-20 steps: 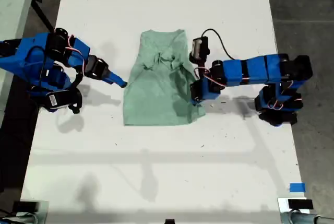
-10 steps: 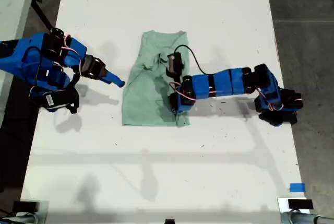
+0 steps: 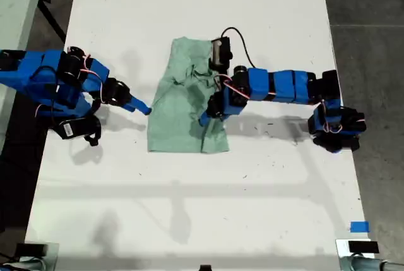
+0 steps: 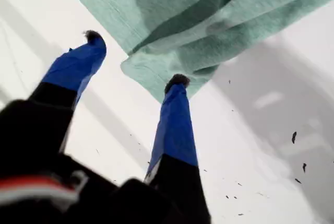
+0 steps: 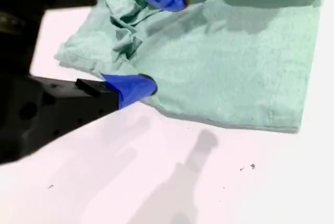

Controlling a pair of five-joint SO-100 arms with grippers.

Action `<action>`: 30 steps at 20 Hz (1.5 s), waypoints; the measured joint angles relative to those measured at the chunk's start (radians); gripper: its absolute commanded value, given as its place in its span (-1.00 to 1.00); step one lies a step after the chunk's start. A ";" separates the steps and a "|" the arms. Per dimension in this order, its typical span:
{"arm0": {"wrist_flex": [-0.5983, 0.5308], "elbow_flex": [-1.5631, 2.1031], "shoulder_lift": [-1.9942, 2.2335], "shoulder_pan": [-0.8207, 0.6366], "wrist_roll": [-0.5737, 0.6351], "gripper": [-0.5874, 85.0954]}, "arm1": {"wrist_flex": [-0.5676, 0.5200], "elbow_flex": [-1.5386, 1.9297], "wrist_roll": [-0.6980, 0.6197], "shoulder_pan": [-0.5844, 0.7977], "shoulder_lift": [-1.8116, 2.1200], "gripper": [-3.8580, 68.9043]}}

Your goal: Fold t-shirt

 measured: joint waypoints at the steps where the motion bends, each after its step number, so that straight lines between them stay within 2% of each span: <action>1: -0.054 0.046 0.000 0.029 -0.035 -0.37 | 0.009 0.000 -0.002 0.003 0.003 -0.17; 7: -0.360 0.219 -0.140 0.147 -0.238 -0.37 | 0.011 0.006 -0.002 0.003 0.003 -0.19; 15: -0.526 0.221 -0.477 0.160 -0.345 -0.43 | 0.011 0.006 -0.005 0.003 0.003 -0.23; 16: -0.538 0.219 -0.512 0.160 -0.351 -0.45 | 0.014 0.006 -0.005 0.003 0.003 -0.24; 22: -0.546 0.175 -0.577 0.140 -0.356 -0.99 | 0.017 0.006 -0.008 0.002 0.003 -0.26; 30: -0.483 0.057 -0.666 0.135 -0.356 -0.99 | 0.020 0.035 -0.009 0.002 0.003 -0.28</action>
